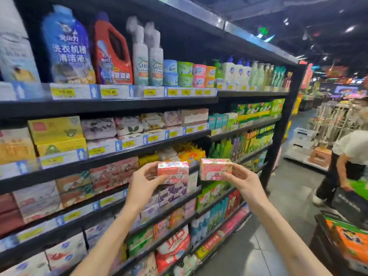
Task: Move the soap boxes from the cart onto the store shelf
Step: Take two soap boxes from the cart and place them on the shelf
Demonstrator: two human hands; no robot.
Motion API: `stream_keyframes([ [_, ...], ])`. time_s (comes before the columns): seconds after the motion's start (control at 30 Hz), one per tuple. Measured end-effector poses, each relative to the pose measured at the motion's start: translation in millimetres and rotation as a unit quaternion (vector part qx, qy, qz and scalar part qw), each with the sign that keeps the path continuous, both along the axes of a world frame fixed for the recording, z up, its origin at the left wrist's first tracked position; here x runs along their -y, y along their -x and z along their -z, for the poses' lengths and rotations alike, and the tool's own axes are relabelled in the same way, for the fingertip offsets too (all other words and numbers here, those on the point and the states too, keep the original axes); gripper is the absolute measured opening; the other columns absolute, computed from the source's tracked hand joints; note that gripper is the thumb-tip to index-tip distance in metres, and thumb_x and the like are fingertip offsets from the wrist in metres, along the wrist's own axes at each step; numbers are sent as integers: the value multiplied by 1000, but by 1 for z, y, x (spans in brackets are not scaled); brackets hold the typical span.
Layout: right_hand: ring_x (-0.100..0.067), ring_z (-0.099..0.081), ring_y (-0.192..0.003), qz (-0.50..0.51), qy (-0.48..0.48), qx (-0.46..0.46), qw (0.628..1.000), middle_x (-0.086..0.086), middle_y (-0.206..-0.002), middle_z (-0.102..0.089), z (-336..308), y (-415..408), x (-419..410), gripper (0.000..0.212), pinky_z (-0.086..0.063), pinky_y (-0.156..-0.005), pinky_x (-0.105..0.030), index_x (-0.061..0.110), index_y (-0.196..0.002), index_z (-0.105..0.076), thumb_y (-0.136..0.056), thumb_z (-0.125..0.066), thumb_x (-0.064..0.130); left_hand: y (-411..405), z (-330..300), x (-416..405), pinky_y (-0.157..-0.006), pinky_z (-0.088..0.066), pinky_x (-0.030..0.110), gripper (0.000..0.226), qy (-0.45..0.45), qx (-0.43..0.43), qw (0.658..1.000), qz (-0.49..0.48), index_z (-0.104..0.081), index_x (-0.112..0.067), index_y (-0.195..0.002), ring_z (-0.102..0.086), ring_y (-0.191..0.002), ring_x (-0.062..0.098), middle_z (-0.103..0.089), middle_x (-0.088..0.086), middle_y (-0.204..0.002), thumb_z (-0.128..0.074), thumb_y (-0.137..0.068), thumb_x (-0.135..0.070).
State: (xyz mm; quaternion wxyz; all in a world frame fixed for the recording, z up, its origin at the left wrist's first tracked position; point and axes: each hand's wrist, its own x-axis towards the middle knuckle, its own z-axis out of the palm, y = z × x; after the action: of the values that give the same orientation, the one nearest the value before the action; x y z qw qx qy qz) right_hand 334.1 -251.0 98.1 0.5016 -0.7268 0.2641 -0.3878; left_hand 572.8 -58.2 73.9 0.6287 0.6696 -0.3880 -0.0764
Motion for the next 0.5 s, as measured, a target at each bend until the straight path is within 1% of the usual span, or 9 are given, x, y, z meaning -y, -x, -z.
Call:
stream_keyframes([
  [0.07,-1,-70,-97,-38,-4,-7,999,13,-104,-76,0,-34,16,34,-50,-74,-7,25,-118,-70,-84,-77,23,-23,3,2,-96,-55,30,44,-6,-5,1000,-30,-69,-25,-121,-69,-103,0,-75,-12,-110,-85,-80,-20],
  [0.17,-1,-69,-99,-87,-7,-22,996,13,-105,-76,8,-84,32,35,-51,-76,-12,26,-117,-70,-83,-78,28,-48,8,-6,-96,-53,26,51,-20,-14,996,-83,-68,-21,-125,-68,-103,0,-74,-11,-111,-86,-78,-21],
  [0.23,0,-69,-97,-117,-17,-29,993,14,-102,-76,15,-118,39,35,-52,-76,-13,26,-116,-69,-81,-78,29,-62,11,-15,-93,-54,22,50,-27,-23,992,-118,-68,-18,-124,-69,-101,-1,-74,-10,-110,-86,-77,-19],
  [0.3,4,-68,-94,-150,-27,-33,988,19,-96,-75,24,-149,44,34,-52,-76,-12,29,-111,-69,-79,-80,30,-75,17,-23,-86,-55,15,48,-32,-36,987,-155,-68,-15,-122,-69,-95,-6,-74,-10,-105,-86,-77,-15],
  [0.33,3,-69,-95,-168,-33,-36,985,19,-96,-75,29,-164,45,36,-52,-79,-14,29,-110,-69,-76,-81,33,-79,20,-28,-81,-54,10,48,-38,-44,983,-175,-67,-14,-121,-68,-92,-9,-73,-11,-103,-86,-77,-13],
  [0.4,-3,-69,-100,-197,-29,-45,979,14,-102,-75,40,-192,47,45,-52,-87,-22,27,-113,-70,-72,-83,40,-86,25,-36,-73,-49,3,47,-47,-54,974,-216,-66,-15,-120,-66,-87,-16,-70,-15,-100,-86,-77,-13],
  [0.43,-3,-69,-100,-213,-26,-50,976,12,-105,-75,43,-203,46,46,-52,-88,-24,27,-114,-70,-73,-83,40,-89,28,-39,-71,-47,1,46,-52,-58,969,-233,-65,-16,-119,-64,-85,-19,-69,-17,-99,-86,-77,-12],
  [0.5,3,-68,-97,-239,-14,-54,969,13,-106,-74,49,-222,42,42,-51,-86,-21,27,-114,-69,-76,-82,38,-92,33,-46,-69,-46,-1,43,-65,-59,960,-266,-63,-20,-115,-62,-81,-22,-65,-22,-97,-85,-78,-13],
])
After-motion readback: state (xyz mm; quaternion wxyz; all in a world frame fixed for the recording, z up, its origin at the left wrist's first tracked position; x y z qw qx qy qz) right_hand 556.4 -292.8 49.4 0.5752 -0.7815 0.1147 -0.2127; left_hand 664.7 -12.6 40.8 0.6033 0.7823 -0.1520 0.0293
